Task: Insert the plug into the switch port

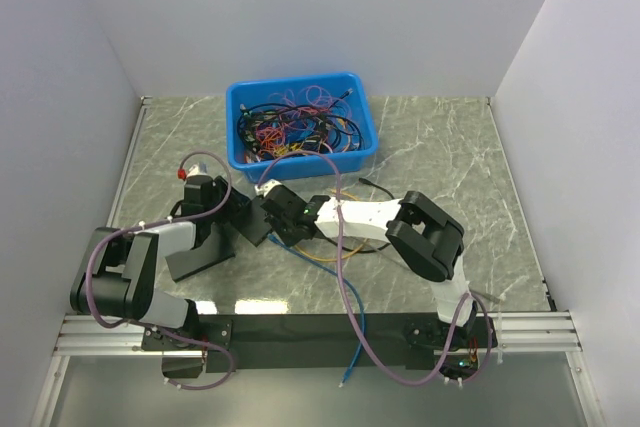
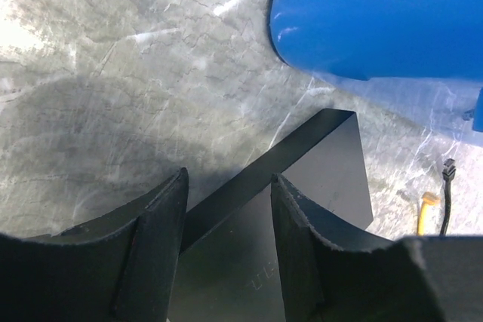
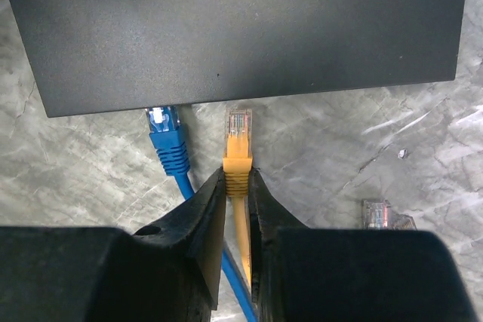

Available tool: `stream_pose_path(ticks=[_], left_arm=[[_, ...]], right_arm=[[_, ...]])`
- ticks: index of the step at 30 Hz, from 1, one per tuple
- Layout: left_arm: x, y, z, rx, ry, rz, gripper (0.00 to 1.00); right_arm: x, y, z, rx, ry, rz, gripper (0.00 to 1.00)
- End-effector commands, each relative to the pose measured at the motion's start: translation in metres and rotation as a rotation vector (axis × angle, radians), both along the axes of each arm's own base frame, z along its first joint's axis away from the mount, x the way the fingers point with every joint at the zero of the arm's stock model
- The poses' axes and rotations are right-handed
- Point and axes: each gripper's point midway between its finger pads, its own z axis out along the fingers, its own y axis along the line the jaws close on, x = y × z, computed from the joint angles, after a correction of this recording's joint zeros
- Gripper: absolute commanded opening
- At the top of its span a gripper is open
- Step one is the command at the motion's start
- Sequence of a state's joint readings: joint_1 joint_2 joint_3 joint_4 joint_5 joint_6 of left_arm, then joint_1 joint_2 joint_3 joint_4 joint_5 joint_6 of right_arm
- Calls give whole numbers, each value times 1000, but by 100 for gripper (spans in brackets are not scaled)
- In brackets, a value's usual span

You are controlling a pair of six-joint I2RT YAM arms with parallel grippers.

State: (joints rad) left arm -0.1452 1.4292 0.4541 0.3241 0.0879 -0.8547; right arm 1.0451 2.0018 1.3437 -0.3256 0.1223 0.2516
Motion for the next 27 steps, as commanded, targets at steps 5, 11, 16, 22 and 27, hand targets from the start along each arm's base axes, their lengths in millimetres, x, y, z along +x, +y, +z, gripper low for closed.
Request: stream_pose_path(ticks=[5, 11, 16, 22, 27], left_arm=[[25, -2, 28, 9, -72, -10, 56], [36, -12, 29, -3, -97, -69, 55], [38, -23, 25, -35, -110, -121, 53], [34, -40, 20, -70, -128, -226, 54], [28, -54, 13, -81, -123, -288, 53]], right_arm=[[5, 14, 8, 11, -11, 22, 0], [6, 18, 8, 11, -11, 26, 0], [8, 20, 7, 5, -7, 25, 0], [9, 21, 6, -1, -10, 22, 0], [11, 21, 7, -9, -13, 21, 0]])
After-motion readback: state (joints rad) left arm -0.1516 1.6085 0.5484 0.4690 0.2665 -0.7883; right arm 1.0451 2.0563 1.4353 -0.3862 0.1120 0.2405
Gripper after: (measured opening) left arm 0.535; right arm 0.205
